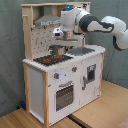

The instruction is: Play with the kitchen

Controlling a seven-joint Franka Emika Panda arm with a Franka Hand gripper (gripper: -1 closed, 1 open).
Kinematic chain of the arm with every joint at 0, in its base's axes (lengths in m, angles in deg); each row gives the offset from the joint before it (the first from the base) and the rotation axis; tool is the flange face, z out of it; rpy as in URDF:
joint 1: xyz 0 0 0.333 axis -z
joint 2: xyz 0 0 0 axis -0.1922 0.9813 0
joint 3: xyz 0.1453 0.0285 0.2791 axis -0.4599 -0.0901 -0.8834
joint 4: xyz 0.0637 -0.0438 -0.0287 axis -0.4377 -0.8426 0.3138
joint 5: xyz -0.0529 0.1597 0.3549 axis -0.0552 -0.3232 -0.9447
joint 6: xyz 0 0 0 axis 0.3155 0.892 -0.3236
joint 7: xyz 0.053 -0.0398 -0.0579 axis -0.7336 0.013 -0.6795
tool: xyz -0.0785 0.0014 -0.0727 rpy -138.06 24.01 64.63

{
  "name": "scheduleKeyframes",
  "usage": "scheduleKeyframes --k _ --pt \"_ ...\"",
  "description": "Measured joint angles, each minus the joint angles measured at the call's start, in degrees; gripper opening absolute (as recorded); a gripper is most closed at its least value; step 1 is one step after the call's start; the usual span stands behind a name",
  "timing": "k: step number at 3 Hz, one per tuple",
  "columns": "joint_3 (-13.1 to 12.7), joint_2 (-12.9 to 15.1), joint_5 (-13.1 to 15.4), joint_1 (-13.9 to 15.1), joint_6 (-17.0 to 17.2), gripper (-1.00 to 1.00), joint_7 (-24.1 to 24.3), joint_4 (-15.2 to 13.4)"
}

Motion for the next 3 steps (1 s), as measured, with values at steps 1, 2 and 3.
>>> scheduleKeyframes --k 1,2,3 --pt "-2.89 -0.91 0.0 3.76 0.0 -1.0 0.12 -3.63" --pt "-6.53 -1.56 0.0 8.08 -0.01 -1.0 0.78 -7.64" --pt "-10.25 -1.63 0.0 12.38 -0.06 -1.0 1.94 -11.56"
